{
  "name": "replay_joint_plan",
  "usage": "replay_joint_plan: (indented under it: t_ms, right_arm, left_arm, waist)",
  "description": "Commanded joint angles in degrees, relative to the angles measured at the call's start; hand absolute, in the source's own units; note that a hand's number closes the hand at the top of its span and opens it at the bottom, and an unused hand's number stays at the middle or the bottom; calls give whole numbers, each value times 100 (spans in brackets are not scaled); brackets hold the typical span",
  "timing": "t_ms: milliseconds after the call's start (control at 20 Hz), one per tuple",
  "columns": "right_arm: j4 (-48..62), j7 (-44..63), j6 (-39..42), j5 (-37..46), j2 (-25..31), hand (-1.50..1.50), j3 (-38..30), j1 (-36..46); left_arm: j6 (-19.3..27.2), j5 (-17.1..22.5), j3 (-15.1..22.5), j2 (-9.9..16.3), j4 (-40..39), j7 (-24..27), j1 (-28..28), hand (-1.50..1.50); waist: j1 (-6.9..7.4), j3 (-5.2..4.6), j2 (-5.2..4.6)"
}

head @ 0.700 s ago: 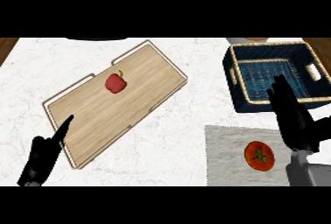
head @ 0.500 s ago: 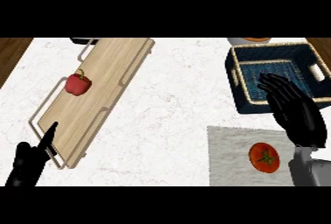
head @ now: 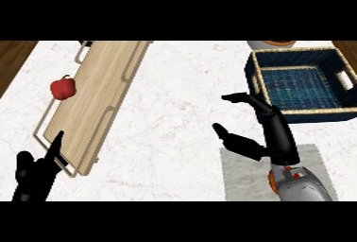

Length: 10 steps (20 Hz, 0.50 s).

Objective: Pick the tomato from the placemat and place it in the basket

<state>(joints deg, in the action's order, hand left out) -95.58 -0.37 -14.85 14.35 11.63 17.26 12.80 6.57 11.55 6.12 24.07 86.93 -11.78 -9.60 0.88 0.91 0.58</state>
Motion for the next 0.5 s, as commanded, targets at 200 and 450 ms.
replay_joint_plan:
  t_ms: [200, 450]
  right_arm:
    - [209, 1932, -631, 2854, 708, -150, 399, 215]
    - [-464, 3392, 695, 3733, 1469, -150, 370, 590]
  left_arm:
    - [65, 65, 73, -267, -297, -163, -257, 0]
    - [92, 139, 2, -244, -39, -320, -499, 0]
  waist:
    - [-384, -179, 31]
    - [-528, -183, 114]
